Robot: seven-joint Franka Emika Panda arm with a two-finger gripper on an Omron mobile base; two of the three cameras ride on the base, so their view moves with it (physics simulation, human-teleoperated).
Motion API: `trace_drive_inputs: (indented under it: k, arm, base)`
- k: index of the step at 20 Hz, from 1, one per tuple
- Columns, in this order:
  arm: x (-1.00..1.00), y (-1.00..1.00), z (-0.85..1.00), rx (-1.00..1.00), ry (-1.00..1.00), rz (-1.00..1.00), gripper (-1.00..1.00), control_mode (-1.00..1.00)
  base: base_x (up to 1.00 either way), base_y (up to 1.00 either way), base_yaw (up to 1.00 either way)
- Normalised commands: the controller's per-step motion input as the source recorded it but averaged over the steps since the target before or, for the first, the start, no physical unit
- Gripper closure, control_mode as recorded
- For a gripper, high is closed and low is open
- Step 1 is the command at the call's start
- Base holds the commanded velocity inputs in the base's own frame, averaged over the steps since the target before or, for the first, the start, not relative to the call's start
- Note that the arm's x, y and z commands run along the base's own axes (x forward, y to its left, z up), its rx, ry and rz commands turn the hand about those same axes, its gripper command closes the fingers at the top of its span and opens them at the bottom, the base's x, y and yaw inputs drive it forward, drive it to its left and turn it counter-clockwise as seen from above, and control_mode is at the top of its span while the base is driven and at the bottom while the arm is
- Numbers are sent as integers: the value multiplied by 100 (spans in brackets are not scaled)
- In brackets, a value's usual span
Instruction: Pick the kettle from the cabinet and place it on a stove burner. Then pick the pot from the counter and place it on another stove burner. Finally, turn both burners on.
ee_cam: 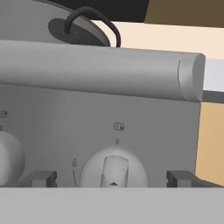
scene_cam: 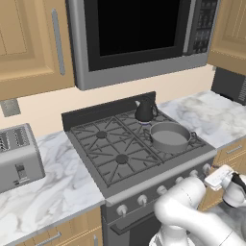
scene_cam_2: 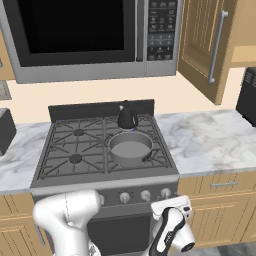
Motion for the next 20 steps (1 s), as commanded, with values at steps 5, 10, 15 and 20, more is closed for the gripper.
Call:
trace_drive_inputs:
  k: [5,10,15,20]
  arm:
    - [7,0,0,0,0,0,-100,-100]
    - [11,1,0,0,0,0,100,-100]
    - [1,1,0,0,0,0,100,-100]
    - [0,0,0,-11,0,0,100,-100]
  base:
    - [0,0,0]
    - [0,0,0]
    - [0,0,0]
    - [0,0,0]
